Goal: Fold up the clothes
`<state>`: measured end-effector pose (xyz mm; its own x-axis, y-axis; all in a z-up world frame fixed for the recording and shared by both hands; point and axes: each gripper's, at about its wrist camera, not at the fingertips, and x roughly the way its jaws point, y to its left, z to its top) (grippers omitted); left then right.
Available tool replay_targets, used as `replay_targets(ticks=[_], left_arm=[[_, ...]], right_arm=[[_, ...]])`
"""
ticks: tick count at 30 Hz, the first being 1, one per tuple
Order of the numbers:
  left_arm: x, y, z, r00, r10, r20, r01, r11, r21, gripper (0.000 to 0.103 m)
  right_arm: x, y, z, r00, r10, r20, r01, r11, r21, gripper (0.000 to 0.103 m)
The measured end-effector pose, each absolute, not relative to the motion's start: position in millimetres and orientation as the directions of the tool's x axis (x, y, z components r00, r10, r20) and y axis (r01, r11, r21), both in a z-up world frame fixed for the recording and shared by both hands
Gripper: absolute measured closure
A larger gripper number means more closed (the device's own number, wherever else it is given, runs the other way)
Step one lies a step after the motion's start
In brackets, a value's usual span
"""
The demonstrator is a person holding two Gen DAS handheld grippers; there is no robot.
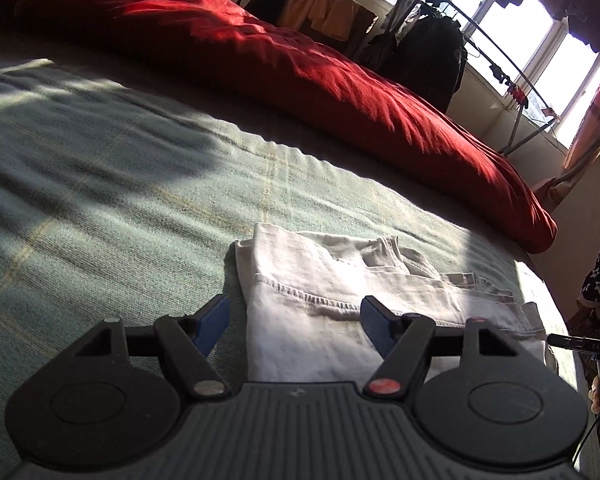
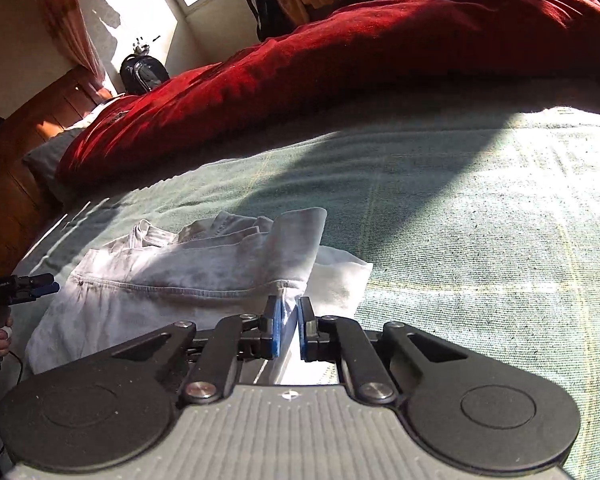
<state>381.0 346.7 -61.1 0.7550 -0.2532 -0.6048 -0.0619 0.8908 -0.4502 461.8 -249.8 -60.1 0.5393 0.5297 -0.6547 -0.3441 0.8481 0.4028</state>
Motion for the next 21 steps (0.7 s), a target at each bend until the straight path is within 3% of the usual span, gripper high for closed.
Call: replay_targets(ticks=[4,8,13,21], left_arm=[[381.0,331.4,-51.8,0.760,-0.292,-0.581,0.008,0.897,-0.441,0.031],[391.7,306.3,-55.6,0.731,-0.281,-0.622,0.063,0.935,-0.348,0.031],[387.3,280.5,-74.6,0.685,-0.147,-0.713,0.077,0.989,-0.130,0.031],[331.5,259.6,-52.8,0.696,-0.089,-0.712,0.152,0.988,0.025,0.030]], right_arm=[[456.1,-253.7,-55.1,0.563,0.494,-0.663,-0.323,0.870,0.374,0.090],[445.1,-218.7,-37.6,0.544,0.550,-0.634,-0.440,0.830,0.343,0.085],[430.5,-176.6,-45.6,0.491,0.527,-0.694,-0.527,0.814,0.245,0.059],[374.5,-187.6,-46.8,0.517,0.391,-0.761,-0.508,0.856,0.095,0.055]])
